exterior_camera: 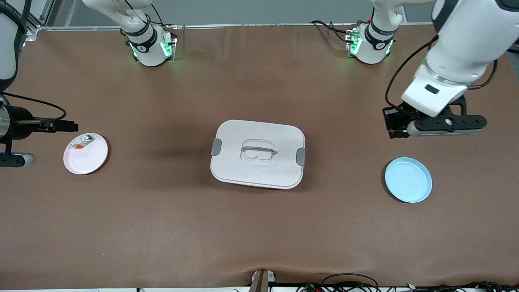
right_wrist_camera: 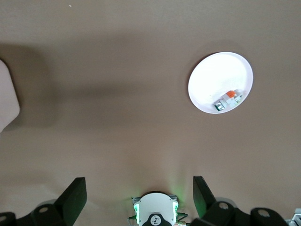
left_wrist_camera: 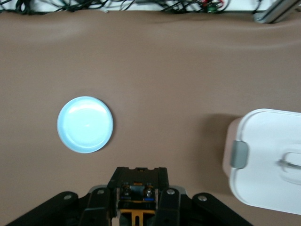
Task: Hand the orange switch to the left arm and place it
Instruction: 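Open the right gripper and withdraw while the left gripper pulls away, then carry the switch with the left gripper over the light blue plate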
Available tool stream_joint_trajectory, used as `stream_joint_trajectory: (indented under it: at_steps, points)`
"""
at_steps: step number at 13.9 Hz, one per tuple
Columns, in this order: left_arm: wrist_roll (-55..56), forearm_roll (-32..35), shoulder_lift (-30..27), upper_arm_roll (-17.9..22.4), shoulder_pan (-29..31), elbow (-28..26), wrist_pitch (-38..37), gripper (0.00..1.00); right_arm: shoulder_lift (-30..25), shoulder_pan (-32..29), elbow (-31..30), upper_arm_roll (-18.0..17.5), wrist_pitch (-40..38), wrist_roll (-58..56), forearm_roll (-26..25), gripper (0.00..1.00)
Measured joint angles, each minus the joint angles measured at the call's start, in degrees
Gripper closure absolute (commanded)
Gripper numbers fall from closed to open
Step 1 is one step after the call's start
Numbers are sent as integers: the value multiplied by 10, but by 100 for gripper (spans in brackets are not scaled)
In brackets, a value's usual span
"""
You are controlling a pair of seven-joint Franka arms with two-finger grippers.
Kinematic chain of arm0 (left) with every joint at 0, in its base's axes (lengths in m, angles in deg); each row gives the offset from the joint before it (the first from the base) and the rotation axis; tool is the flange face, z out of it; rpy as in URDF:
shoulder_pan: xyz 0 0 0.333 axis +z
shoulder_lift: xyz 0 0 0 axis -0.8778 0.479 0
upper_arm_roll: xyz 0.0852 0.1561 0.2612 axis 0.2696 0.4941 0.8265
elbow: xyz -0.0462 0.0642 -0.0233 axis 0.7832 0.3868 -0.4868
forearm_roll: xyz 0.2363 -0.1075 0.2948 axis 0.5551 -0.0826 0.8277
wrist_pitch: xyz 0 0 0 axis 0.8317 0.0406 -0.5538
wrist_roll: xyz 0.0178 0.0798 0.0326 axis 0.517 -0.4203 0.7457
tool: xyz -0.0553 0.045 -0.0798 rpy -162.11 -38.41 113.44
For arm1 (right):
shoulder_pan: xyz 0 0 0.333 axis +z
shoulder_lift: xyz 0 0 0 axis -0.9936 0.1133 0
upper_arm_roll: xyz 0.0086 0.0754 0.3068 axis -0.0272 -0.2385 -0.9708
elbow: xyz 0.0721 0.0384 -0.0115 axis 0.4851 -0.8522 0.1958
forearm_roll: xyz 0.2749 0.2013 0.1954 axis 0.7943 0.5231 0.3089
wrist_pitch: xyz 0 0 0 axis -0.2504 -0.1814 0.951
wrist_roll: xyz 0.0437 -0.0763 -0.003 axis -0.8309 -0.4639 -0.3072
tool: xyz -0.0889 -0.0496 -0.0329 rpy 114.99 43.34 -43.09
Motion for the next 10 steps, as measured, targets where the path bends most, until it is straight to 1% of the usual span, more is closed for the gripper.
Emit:
stream_joint_trajectory:
  at_steps: [7, 10]
  points:
    - [-10, 0, 0, 2, 86, -7, -28, 100, -6, 0, 1, -2, 0, 0, -4, 0]
    - [28, -1, 0, 2, 101, -10, -39, 100, -17, 0, 1, -3, -4, 0, -6, 0]
